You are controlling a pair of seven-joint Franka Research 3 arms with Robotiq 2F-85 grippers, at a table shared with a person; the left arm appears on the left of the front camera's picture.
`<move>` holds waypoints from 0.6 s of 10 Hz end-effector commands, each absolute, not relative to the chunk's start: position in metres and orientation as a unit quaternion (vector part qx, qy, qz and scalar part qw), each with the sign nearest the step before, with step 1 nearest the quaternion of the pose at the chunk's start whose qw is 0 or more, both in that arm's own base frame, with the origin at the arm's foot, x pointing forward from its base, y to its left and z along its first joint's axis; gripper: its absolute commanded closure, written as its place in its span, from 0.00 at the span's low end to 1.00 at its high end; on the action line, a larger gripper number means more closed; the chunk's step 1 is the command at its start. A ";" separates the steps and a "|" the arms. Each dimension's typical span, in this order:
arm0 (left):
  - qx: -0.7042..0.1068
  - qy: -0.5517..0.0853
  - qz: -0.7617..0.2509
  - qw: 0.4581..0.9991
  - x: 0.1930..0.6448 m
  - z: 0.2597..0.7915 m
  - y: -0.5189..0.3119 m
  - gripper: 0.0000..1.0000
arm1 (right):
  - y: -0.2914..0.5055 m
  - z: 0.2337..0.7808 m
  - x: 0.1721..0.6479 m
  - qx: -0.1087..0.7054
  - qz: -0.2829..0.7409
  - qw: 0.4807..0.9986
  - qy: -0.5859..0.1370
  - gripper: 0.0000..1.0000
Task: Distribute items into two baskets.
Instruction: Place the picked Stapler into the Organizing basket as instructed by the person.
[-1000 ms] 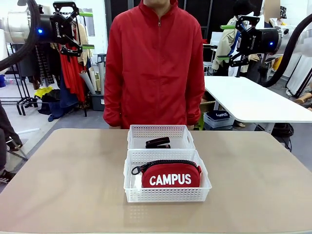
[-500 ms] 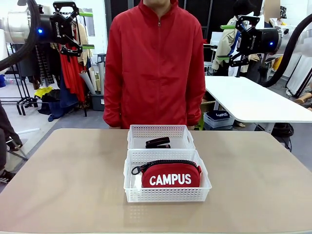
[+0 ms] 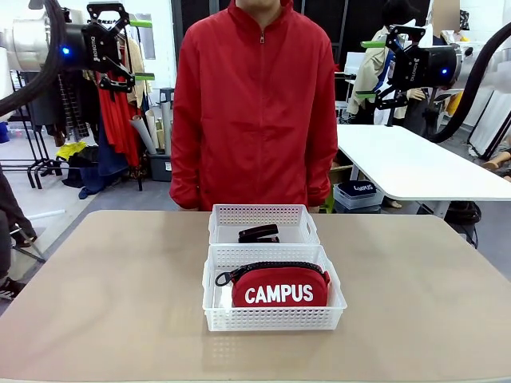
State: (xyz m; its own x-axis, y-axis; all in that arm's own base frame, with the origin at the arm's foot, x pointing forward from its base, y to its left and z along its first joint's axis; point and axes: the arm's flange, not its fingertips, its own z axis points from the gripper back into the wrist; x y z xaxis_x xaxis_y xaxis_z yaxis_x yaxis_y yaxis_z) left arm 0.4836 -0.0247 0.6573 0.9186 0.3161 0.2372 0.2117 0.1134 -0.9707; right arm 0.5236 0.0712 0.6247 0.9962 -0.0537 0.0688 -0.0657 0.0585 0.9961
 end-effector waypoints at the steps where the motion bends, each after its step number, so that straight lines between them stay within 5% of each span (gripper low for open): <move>1: -0.668 -0.199 0.038 0.716 0.483 0.658 -0.024 0.00 | 0.072 0.629 0.523 0.689 0.000 0.723 -0.040 0.00; 6: -0.668 -0.199 0.038 0.716 0.483 0.658 -0.024 0.00 | 0.072 0.629 0.523 0.689 0.000 0.723 -0.040 0.00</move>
State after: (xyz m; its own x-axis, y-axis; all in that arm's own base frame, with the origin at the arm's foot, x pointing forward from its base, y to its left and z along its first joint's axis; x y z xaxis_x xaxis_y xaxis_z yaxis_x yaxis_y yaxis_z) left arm 0.4836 -0.0247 0.6573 0.9186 0.3161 0.2372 0.2116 0.1134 -0.9707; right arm 0.5236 0.0712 0.6247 0.9962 -0.0537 0.0688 -0.0657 0.0585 0.9961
